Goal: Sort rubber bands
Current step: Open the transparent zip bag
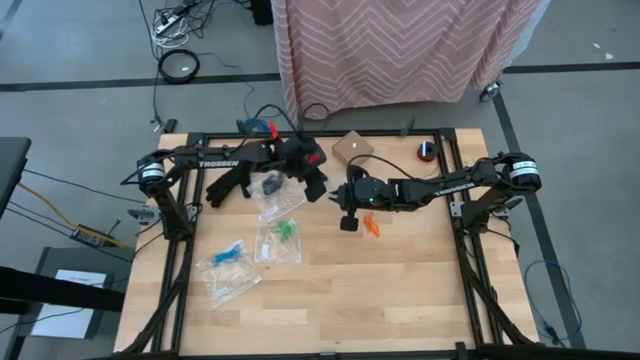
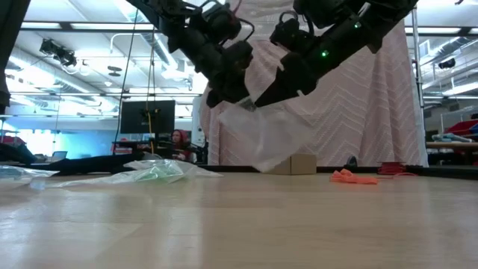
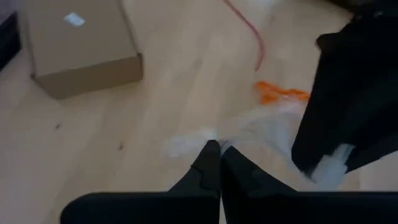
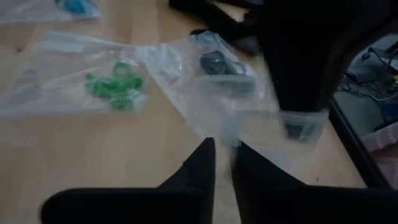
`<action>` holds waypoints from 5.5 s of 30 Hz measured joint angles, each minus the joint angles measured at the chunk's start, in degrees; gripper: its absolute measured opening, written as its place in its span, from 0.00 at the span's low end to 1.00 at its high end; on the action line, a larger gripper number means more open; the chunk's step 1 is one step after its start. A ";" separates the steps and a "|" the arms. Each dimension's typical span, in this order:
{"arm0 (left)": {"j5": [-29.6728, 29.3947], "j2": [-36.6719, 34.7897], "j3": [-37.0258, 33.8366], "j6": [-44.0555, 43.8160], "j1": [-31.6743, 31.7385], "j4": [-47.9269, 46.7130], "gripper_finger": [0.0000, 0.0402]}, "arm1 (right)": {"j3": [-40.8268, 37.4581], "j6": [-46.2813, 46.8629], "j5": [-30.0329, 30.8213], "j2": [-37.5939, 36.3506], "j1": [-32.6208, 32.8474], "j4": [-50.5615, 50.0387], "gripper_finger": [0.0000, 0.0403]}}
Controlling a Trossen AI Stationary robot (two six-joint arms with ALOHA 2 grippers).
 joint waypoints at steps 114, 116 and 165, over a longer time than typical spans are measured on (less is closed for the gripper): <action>-6.14 -0.31 0.20 10.22 3.22 4.19 0.10 | -0.33 -9.44 -12.18 -10.75 -14.55 -15.92 0.00; -6.17 -0.31 0.20 12.00 3.21 4.25 0.13 | -0.33 -9.44 -12.18 -10.75 -14.55 -15.96 0.00; 10.34 -36.83 -61.29 5.93 16.96 74.32 0.59 | -1.64 -5.72 -13.54 -10.80 -15.13 0.24 0.00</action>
